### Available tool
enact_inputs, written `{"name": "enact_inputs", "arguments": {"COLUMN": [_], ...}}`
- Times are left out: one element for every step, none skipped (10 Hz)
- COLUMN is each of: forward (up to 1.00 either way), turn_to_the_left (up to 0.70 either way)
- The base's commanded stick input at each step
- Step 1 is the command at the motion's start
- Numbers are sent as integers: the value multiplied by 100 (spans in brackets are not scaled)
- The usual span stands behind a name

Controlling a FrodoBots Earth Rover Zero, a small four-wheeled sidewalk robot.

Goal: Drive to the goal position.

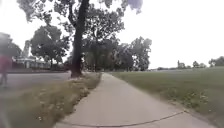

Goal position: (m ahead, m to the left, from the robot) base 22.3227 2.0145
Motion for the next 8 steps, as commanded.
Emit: {"name": "enact_inputs", "arguments": {"forward": [100,100,100,100,100,100,100,100], "turn_to_the_left": [0,0,0,0,0,0,0,0]}}
